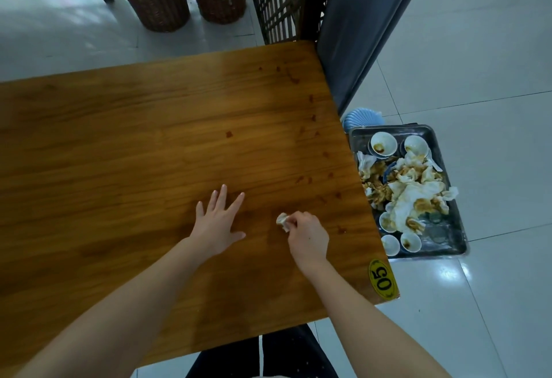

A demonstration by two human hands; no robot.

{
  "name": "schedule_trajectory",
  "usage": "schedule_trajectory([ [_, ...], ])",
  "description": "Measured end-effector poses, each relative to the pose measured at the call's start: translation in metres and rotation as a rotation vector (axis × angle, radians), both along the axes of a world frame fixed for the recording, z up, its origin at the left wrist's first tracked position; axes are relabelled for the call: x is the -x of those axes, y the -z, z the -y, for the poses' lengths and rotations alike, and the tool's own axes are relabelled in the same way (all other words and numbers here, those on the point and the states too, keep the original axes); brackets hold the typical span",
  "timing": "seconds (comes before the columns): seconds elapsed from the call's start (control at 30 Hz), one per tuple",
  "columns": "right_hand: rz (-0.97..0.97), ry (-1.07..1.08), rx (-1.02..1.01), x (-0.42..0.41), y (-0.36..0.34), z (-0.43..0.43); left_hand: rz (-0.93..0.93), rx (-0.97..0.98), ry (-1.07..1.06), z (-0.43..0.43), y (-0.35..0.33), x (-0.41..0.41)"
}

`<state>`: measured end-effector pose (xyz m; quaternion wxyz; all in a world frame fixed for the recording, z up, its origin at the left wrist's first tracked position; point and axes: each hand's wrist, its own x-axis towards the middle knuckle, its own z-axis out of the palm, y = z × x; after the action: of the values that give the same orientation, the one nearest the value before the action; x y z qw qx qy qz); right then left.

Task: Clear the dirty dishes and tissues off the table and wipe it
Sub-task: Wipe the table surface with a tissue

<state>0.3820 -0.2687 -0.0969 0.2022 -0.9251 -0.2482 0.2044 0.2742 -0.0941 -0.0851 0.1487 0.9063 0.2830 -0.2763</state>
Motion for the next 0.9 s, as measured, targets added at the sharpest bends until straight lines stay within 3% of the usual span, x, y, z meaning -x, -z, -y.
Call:
schedule_trajectory([
  [0.53, 0.025, -0.125, 0.067, 0.025, 0.001, 0.069, -0.009, 0.044, 0.023, 0.016, -0.006, 0.002],
  [0.8, 0.025, 0.391, 0.049, -0.063, -0.009, 0.098, -0.013, 0.059, 0.063, 0.026, 0.001, -0.014],
  [0.9, 0.029, 0.447, 0.047, -0.070, -0.007, 0.100, -0.009, 0.056, 0.068, 0.029, 0.005, -0.017],
])
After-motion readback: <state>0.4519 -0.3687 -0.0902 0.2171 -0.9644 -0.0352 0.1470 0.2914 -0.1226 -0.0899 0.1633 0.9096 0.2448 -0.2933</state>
